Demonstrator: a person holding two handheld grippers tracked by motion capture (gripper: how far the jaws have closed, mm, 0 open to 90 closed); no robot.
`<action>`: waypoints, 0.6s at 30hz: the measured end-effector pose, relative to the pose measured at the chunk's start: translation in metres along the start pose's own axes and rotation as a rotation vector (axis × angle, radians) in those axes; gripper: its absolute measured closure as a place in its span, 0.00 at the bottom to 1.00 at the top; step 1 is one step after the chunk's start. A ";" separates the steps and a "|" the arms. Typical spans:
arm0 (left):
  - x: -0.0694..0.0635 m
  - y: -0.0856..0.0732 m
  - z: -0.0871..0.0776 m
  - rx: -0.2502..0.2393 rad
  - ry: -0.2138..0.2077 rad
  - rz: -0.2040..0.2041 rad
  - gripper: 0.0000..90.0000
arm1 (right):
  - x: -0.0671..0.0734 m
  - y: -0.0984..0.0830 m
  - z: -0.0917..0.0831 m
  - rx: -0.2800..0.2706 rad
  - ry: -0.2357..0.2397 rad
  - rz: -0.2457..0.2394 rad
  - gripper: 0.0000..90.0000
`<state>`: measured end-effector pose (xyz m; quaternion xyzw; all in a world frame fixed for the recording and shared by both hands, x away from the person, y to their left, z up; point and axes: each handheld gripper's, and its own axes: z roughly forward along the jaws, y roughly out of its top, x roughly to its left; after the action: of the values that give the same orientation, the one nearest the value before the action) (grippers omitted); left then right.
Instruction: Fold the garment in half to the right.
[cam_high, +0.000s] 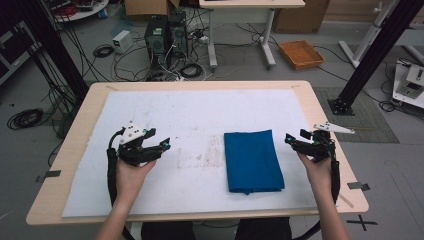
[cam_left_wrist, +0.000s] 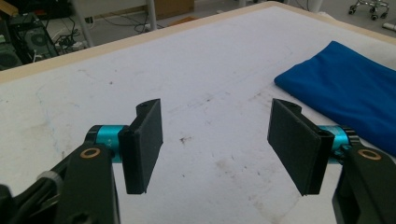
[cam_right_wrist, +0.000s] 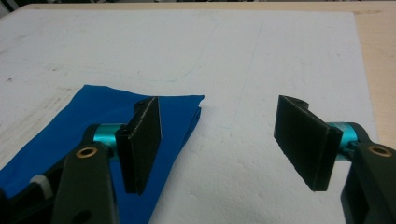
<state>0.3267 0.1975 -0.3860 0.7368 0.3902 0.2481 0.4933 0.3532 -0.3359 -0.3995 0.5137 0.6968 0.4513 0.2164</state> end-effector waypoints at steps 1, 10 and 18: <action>0.001 -0.001 0.000 -0.001 0.004 0.000 0.39 | -0.001 -0.001 -0.002 -0.001 0.002 -0.004 0.35; 0.009 -0.009 0.001 0.022 -0.004 -0.014 0.35 | -0.006 -0.004 -0.007 -0.003 0.014 -0.004 0.33; 0.010 -0.010 -0.002 0.006 -0.001 -0.007 0.32 | -0.008 -0.004 -0.006 0.005 0.023 -0.009 0.32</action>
<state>0.3275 0.2087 -0.3946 0.7370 0.3933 0.2448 0.4921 0.3496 -0.3455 -0.4013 0.5058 0.7029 0.4543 0.2090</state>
